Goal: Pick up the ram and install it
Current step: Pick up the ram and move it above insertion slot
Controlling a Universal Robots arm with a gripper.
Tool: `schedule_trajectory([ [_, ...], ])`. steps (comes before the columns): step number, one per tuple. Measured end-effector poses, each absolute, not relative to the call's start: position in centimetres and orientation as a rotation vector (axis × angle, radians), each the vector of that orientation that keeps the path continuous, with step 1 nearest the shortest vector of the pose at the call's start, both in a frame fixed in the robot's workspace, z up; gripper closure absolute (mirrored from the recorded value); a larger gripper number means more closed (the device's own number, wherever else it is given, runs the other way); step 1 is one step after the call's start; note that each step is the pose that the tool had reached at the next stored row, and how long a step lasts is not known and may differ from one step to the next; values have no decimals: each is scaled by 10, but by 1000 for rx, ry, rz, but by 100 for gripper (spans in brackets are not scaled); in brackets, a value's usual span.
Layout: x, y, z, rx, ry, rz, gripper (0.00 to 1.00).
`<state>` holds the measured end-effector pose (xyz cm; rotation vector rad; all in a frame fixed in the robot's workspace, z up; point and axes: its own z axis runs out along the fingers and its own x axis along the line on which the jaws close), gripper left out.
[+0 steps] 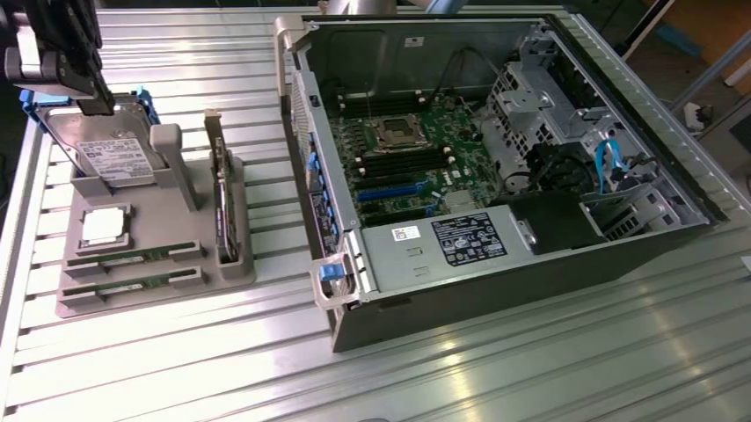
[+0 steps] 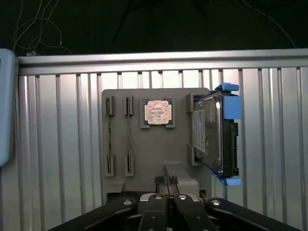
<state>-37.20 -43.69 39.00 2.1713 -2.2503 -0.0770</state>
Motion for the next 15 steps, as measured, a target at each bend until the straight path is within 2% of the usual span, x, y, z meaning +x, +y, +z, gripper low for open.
schedule_trajectory([
  [15,-372,-437,390,2186,-2244,-69,89],
])
